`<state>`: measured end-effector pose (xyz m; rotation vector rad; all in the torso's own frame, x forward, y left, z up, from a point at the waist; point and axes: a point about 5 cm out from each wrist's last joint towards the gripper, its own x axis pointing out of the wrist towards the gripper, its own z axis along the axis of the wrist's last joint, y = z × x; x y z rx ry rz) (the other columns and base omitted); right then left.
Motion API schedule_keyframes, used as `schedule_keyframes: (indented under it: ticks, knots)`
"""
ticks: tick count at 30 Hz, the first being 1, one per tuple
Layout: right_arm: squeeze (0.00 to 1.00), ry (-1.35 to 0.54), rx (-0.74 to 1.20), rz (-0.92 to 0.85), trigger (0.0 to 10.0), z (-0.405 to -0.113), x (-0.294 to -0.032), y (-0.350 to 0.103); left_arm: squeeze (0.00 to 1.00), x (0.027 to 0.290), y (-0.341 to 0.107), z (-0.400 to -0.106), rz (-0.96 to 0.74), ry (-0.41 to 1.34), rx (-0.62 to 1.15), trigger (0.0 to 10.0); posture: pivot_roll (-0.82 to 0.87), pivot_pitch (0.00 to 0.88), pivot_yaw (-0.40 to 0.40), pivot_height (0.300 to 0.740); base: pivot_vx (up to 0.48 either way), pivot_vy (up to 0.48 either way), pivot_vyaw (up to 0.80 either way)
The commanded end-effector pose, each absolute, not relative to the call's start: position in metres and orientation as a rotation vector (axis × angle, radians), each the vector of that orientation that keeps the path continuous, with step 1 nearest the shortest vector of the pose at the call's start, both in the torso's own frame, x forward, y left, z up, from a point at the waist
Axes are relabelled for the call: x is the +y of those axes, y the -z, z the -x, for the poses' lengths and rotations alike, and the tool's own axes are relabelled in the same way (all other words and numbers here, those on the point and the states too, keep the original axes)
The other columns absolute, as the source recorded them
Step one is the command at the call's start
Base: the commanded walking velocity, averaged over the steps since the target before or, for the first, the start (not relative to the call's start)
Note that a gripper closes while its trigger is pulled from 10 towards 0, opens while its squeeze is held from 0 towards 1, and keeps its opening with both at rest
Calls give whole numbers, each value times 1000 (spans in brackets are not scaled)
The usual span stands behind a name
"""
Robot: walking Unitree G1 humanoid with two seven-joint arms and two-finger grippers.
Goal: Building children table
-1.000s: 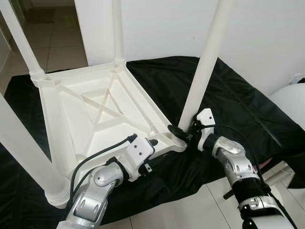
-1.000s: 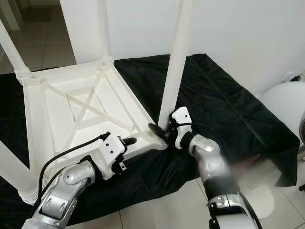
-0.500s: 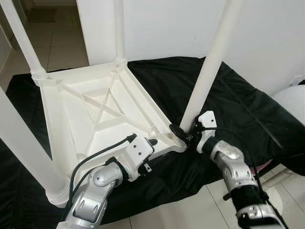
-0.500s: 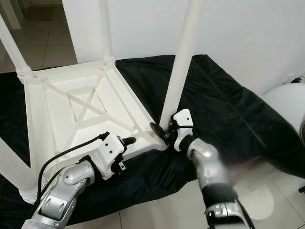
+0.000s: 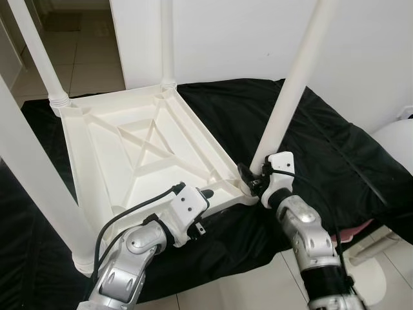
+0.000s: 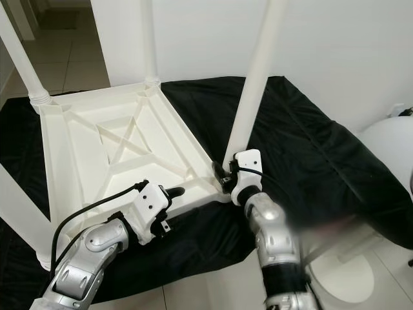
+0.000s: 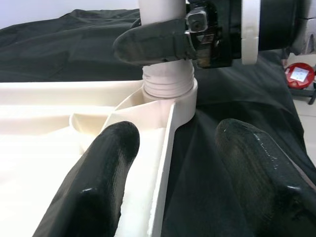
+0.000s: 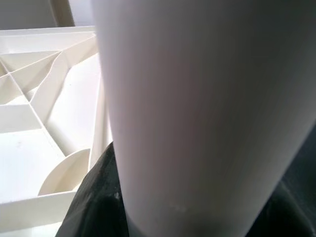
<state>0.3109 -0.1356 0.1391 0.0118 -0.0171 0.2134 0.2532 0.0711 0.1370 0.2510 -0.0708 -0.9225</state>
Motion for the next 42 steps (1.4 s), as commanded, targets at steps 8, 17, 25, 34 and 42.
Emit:
schedule_keyframes:
  ticks: [8, 17, 25, 34, 42]
  knots:
    - [0, 33, 127, -113, 10000, -294, -115, -119, 0, 70, -137, -254, -248, 878, -69, 10000, 1, 39, -45, 740, 0, 0, 0]
    - [122, 8, 120, -108, 10000, -296, -117, -123, 0, 69, -138, -256, -250, 882, -74, 10000, 0, 28, -50, 740, 0, 0, 0]
    - [1000, -72, 86, -120, 10000, -296, -118, -131, 0, 68, -138, -255, -253, 884, -79, 10000, -2, 17, -55, 740, 0, 0, 0]
    - [0, -249, 38, -33, 10000, -307, -141, -138, 0, 66, -138, -257, -254, 889, -84, 10000, -8, 7, -56, 740, 0, 0, 0]
    - [0, -407, 3, 30, 10000, -311, -150, -142, 0, 65, -138, -256, -254, 895, -84, 10000, -11, 6, -54, 740, 0, 0, 0]
